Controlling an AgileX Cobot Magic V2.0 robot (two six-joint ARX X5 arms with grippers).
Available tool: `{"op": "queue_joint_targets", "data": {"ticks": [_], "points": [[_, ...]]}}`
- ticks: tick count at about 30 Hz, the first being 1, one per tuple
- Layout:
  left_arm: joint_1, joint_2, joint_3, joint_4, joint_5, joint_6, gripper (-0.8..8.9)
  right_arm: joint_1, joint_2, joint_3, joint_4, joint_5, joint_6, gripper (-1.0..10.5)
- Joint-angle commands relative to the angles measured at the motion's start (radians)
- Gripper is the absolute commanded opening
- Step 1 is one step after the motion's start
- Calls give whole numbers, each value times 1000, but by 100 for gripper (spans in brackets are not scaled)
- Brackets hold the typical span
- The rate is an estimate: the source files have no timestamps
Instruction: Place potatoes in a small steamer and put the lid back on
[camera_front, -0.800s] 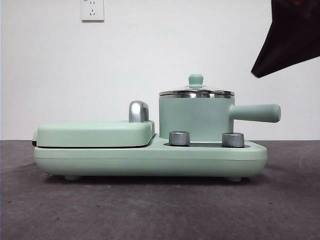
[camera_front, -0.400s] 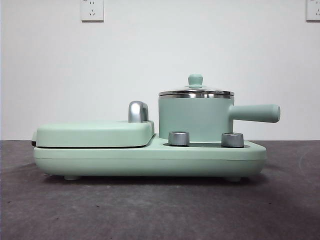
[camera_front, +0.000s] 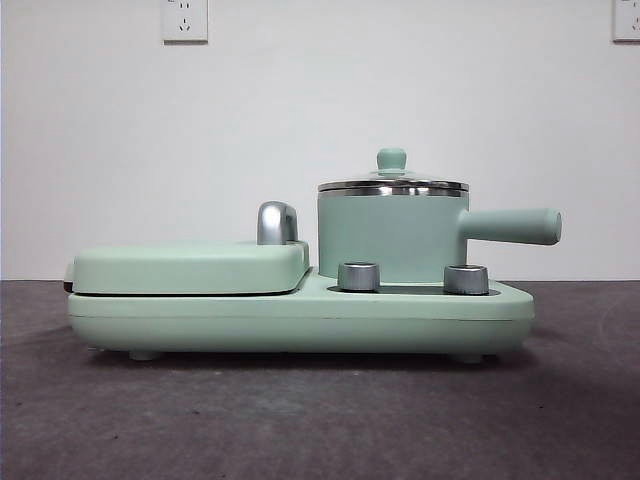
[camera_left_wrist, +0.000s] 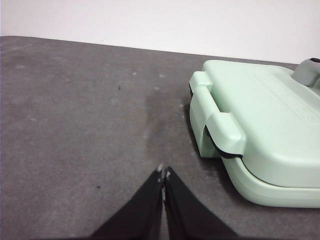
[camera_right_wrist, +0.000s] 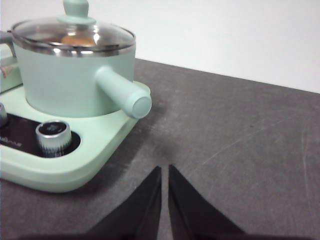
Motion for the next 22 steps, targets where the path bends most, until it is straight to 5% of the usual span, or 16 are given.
{"op": "queue_joint_targets", "data": {"ticks": [1,22], "points": [[0,-2,-19,17,0,-5,6,0,-3,-5,10,0,19,20],[0,-2,-19,15,0,-5,6,0,-3,-4,26,0,19,20]]}}
